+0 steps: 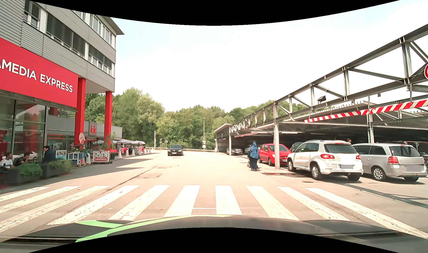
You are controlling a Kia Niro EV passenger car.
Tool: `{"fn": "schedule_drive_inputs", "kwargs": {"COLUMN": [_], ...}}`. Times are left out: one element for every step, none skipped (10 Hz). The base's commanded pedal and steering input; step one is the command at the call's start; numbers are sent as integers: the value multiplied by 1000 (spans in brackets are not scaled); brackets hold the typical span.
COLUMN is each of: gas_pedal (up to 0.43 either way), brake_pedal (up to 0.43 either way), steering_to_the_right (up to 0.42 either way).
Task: Follow the waypoints while adhering to traffic rules and regulations
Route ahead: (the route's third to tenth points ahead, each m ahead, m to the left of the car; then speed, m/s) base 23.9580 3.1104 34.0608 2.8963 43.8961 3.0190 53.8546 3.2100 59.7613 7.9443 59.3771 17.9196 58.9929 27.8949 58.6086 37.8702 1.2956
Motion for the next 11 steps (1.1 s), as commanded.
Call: {"fn": "schedule_drive_inputs", "kwargs": {"gas_pedal": [150, 150, 157, 157, 157, 157, 150, 79, 28, 28, 28], "brake_pedal": [0, 0, 0, 0, 0, 0, 0, 0, 0, 0, 0], "steering_to_the_right": [-3, -3, -3, -3, -3, -3, -3, -3, -3, -3, -3]}}
